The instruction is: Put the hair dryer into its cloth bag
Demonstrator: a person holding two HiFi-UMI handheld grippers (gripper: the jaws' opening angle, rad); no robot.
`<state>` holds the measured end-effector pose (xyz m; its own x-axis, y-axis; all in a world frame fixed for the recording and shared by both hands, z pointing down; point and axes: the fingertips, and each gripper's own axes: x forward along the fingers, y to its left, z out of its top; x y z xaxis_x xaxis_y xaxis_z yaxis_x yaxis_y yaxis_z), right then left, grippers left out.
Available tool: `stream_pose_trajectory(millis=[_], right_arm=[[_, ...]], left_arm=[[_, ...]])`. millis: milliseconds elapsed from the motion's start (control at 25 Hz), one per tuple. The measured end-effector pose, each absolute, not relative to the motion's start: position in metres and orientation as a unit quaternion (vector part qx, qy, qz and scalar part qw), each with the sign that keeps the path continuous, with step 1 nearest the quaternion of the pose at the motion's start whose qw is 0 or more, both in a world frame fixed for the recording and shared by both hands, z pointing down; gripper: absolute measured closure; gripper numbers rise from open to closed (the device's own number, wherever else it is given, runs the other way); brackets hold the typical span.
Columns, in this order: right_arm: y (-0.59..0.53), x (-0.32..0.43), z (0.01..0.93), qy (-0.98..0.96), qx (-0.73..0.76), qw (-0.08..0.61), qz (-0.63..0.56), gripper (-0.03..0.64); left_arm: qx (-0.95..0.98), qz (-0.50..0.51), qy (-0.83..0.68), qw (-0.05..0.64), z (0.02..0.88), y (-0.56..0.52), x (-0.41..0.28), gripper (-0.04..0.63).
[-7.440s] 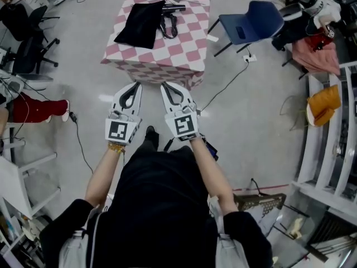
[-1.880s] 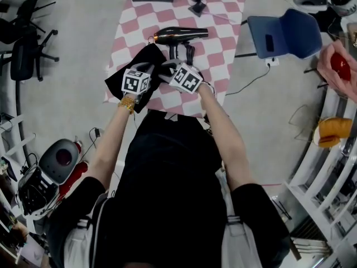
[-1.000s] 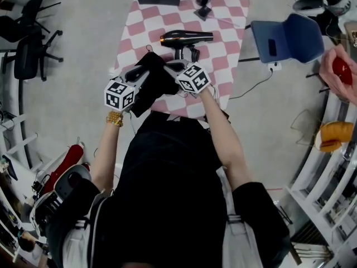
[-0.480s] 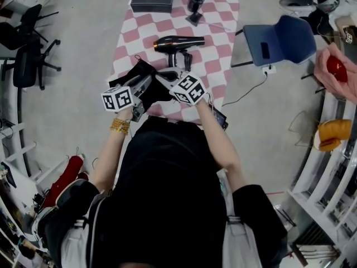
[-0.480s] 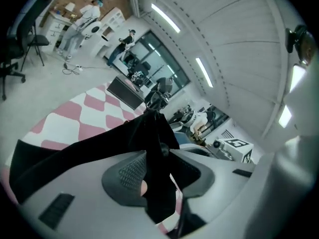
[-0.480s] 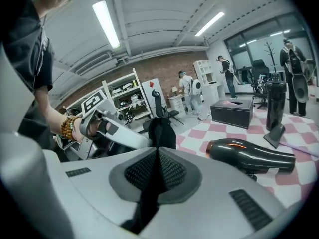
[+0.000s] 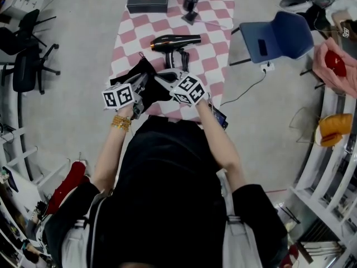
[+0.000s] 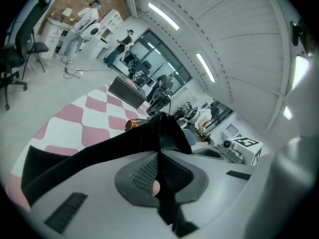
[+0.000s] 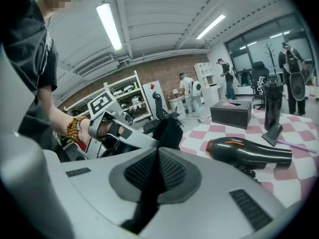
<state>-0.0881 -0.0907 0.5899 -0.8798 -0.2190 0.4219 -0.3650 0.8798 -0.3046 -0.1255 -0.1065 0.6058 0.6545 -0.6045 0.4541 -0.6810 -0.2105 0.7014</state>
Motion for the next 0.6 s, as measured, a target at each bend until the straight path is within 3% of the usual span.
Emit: stream_pose_trajectory(millis=[160,360,480,600], right_arm=[[-0.108,-0.072,0.600,-0.934,0.204,0.190,0.222,0.594],[-0.122,-0.052,0.616,-0.909,0.257,0.205,0.255,0.594],[-0.125,-0.049,0.624,-0.898,0.273,0.213,0.271,0.594],[-0.122,-0.060,0.618,-0.900,0.272,0.208,0.270,0.594]], left_arm=[[0.810,0.081,-0.388,0.432,0.587,-0.106,-0.135,0.572],[0.849,0.101,-0.259,0.449,0.559,-0.090,-0.143,0.572],[0.854,0.090,-0.251,0.447,0.543,-0.097,-0.156,0.572],[0.867,0.103,-0.275,0.402,0.524,-0.111,-0.162,0.572]])
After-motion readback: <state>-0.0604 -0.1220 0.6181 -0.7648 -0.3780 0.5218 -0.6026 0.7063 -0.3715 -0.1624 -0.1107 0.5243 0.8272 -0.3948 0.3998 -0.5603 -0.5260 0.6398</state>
